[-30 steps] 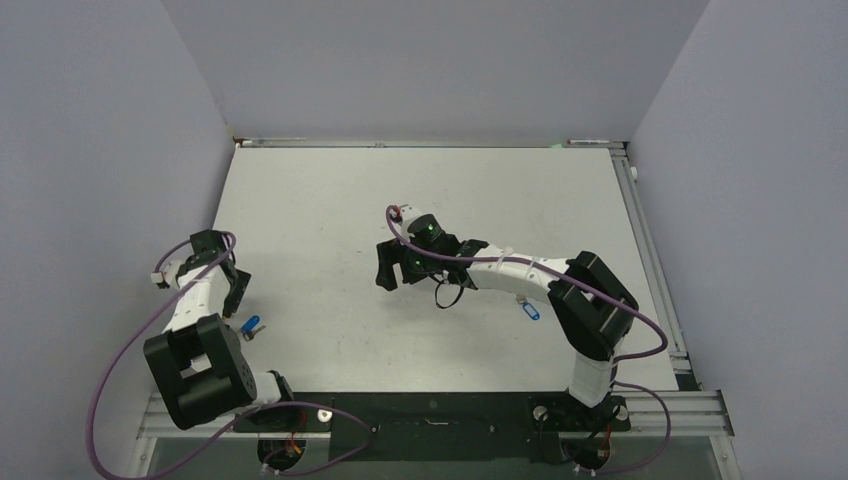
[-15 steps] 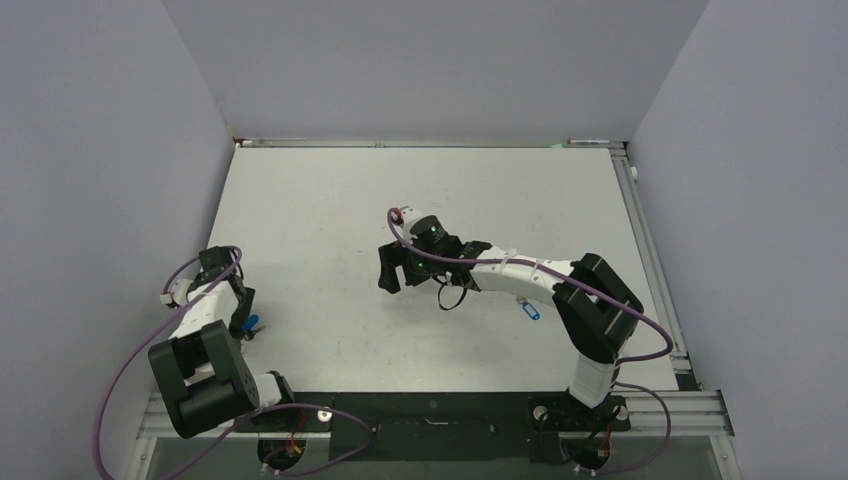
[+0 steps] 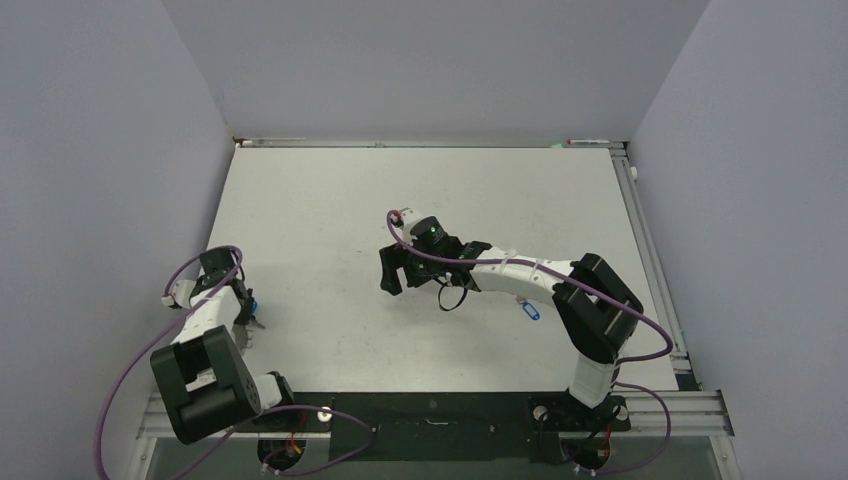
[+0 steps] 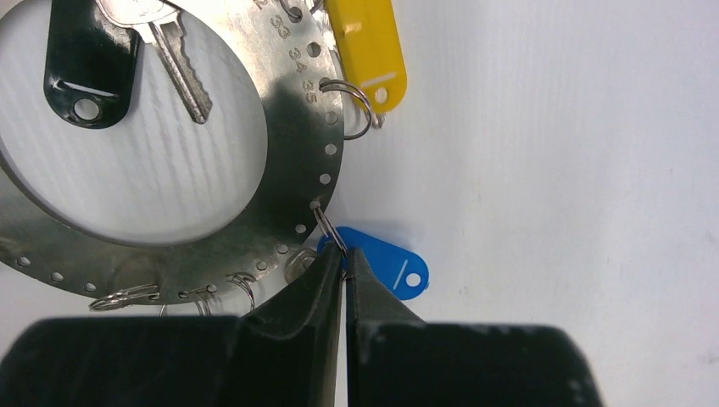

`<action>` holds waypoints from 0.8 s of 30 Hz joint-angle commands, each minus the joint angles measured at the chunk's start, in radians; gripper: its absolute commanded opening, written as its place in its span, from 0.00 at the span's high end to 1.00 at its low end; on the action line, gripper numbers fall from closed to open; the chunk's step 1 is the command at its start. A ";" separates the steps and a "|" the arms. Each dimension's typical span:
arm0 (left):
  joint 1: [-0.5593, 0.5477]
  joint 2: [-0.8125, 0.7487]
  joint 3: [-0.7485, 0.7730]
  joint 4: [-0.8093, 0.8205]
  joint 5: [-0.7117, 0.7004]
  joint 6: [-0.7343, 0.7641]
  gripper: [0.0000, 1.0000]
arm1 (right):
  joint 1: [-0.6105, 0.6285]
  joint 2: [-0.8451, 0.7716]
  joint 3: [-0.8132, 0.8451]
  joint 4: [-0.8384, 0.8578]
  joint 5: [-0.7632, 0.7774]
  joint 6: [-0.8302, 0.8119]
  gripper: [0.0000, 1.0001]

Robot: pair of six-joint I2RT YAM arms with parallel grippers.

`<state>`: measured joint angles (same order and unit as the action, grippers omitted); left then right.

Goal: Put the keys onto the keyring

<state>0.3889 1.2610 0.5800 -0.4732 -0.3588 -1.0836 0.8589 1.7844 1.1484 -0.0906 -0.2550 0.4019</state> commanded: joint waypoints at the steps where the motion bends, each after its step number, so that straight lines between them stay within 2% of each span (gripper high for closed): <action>1: -0.174 -0.051 -0.034 0.038 0.050 -0.119 1.00 | -0.003 -0.077 -0.005 -0.031 0.096 -0.024 0.22; 5: -0.462 -0.022 -0.012 0.027 -0.016 -0.231 1.00 | -0.037 -0.144 -0.048 -0.054 0.167 -0.023 0.22; 9: -0.655 0.089 0.048 0.042 -0.011 -0.329 1.00 | -0.094 -0.245 -0.120 -0.075 0.211 -0.016 0.22; 13: -0.809 0.232 0.163 0.050 0.007 -0.394 1.00 | -0.158 -0.340 -0.177 -0.114 0.250 -0.005 0.22; 19: -1.010 0.452 0.380 0.055 0.066 -0.446 1.00 | -0.192 -0.493 -0.230 -0.200 0.415 0.012 0.22; 24: -1.106 0.579 0.493 0.085 0.099 -0.466 1.00 | -0.202 -0.620 -0.267 -0.252 0.498 0.028 0.22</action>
<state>-0.6605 1.7603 1.0233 -0.3931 -0.3344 -1.4807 0.6662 1.2579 0.8978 -0.2955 0.1299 0.4099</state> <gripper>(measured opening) 0.006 0.777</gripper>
